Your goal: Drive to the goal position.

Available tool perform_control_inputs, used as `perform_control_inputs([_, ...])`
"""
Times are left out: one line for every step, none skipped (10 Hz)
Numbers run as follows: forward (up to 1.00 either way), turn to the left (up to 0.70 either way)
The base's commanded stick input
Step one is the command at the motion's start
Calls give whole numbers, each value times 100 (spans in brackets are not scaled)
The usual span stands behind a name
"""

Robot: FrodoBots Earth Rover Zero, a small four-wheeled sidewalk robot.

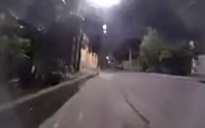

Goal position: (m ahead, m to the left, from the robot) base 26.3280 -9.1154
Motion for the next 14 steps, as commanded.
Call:
perform_control_inputs([70,0])
perform_control_inputs([70,0])
perform_control_inputs([70,0])
perform_control_inputs([70,0])
perform_control_inputs([70,0])
perform_control_inputs([70,0])
perform_control_inputs([70,0])
perform_control_inputs([70,0])
perform_control_inputs([70,0])
perform_control_inputs([70,0])
perform_control_inputs([70,-9])
perform_control_inputs([70,-30])
perform_control_inputs([70,-35])
perform_control_inputs([70,-35])
